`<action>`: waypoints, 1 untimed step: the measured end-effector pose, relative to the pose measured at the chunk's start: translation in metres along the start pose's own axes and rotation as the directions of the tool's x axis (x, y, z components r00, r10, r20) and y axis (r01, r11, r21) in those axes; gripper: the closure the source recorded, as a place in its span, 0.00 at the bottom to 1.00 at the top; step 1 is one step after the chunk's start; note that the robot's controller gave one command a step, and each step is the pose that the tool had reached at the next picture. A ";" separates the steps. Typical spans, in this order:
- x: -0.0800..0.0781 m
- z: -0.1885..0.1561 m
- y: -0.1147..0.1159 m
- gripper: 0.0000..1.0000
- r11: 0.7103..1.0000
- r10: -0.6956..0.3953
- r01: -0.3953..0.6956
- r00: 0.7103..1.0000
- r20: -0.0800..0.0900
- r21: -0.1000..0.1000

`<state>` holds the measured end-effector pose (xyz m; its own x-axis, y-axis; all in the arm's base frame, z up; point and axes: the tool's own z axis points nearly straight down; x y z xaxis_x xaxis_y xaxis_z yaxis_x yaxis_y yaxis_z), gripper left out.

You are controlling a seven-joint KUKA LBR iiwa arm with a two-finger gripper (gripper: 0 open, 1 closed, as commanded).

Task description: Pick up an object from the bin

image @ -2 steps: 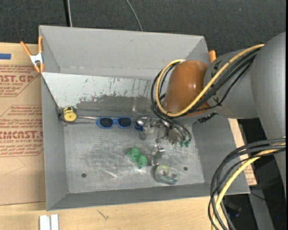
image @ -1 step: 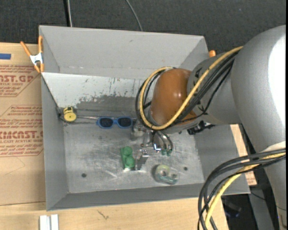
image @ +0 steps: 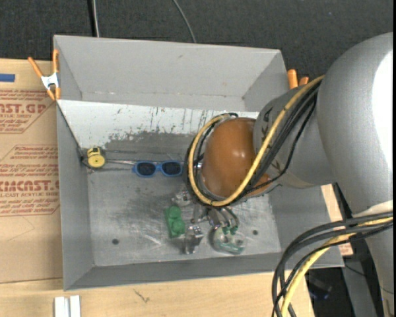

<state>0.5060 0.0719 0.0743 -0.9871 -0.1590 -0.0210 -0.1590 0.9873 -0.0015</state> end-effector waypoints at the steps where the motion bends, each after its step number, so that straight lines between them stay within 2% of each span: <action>1: 0.018 -0.004 0.000 0.00 0.978 -0.209 0.209 0.978 -0.008 -0.004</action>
Offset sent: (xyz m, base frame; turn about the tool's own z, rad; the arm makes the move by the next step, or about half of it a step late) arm -0.0214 -0.0036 0.0025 -0.2110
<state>0.4879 0.0694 0.0784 -0.9321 -0.3620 -0.0127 -0.3620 0.9322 -0.0020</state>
